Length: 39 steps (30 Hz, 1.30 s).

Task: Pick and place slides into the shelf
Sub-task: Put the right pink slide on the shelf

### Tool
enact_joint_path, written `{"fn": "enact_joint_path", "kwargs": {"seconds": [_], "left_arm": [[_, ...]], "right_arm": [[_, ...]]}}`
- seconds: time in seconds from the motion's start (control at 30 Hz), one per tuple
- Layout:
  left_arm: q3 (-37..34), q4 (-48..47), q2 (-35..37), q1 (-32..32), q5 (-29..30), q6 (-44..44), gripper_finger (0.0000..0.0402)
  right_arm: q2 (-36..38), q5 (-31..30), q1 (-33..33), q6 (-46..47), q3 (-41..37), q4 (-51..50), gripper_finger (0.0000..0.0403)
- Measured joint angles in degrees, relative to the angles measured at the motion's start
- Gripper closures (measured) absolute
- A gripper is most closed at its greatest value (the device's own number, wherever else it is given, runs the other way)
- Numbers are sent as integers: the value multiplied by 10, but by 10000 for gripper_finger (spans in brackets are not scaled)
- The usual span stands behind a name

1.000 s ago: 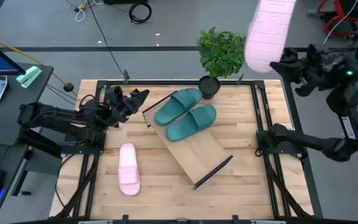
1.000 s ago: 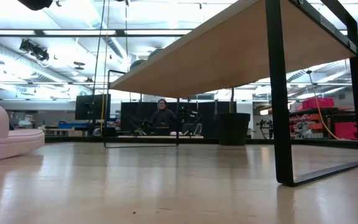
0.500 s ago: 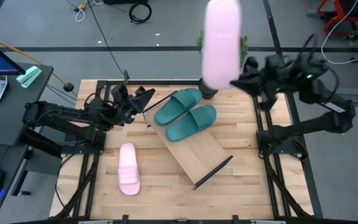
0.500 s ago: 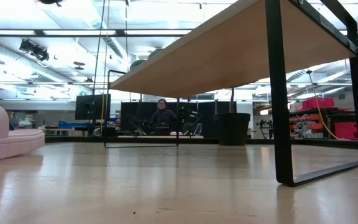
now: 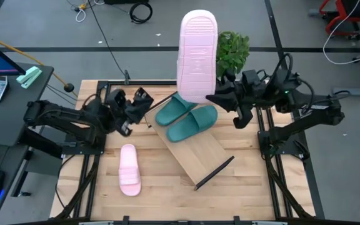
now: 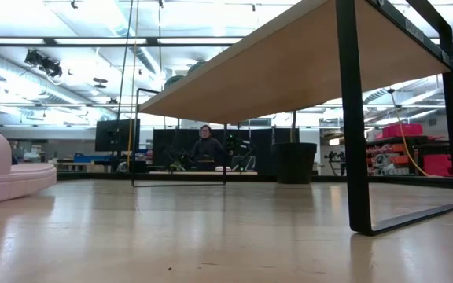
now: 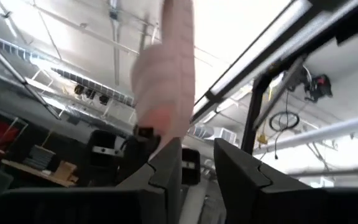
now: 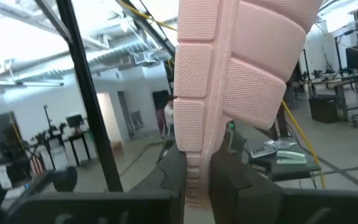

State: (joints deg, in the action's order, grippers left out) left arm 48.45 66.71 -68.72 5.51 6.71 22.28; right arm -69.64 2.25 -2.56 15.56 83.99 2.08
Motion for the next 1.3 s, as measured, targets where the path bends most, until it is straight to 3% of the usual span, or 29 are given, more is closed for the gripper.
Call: {"fn": "enact_joint_path", "kwargs": {"seconds": [0.17,0.4,0.8,1.1,1.3], "left_arm": [[7,14,-19,46,58,-110,291],[78,6,-93,71,117,-240,263],[167,6,-165,69,117,-281,233],[169,6,-165,69,117,-278,249],[169,6,-165,66,117,-278,321]], "right_arm": [[-20,1,-5,29,0,18,357],[-36,6,-26,28,0,55,357],[-57,-17,-37,18,0,40,357],[-67,-15,-38,23,0,37,357],[-67,-17,-37,24,0,33,356]]}}
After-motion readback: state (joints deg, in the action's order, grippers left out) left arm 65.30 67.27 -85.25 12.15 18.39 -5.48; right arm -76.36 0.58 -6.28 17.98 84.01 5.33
